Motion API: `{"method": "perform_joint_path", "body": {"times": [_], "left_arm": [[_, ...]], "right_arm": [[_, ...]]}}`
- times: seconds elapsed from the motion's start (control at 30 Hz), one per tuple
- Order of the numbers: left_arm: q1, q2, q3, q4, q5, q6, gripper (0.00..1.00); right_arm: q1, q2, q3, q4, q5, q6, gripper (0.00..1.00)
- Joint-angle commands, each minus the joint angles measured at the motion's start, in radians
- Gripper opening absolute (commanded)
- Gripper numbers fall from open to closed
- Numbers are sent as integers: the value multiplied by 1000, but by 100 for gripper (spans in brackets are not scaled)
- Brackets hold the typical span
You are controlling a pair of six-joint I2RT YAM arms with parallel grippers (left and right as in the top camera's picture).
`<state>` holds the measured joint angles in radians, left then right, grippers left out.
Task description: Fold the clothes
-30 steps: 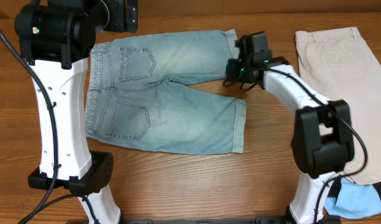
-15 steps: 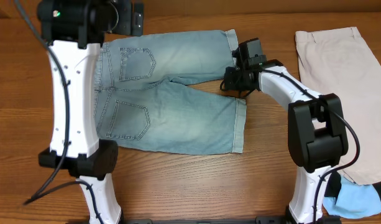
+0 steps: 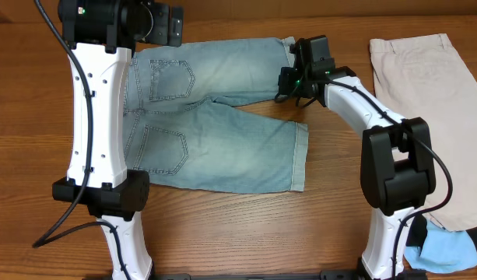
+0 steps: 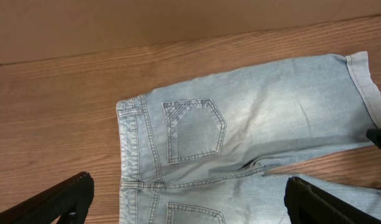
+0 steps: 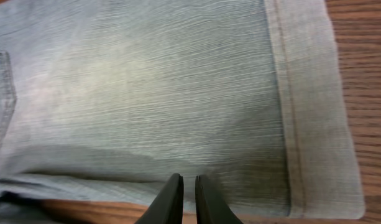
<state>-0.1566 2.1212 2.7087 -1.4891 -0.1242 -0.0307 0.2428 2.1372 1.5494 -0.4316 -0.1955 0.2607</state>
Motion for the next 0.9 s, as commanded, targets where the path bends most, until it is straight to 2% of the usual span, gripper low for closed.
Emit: {"method": "perform_joint_path", "body": {"times": [0.0,0.4,0.73,0.87], "left_arm": [[6,-5,2,1,-13,-6,100],[6,-5,2,-26,-16,-6,100],[6,-47,4,-110,-51,-7,100],[6,-108,4,-106,-51,-7,100]], "right_arm": [[-4,48,18,3,46,1,11],[-18,95,18,-101,65,4,11],[-120,66,18,-372,35,5,11],[-174,-34,21,-400,-34,0,22]]}}
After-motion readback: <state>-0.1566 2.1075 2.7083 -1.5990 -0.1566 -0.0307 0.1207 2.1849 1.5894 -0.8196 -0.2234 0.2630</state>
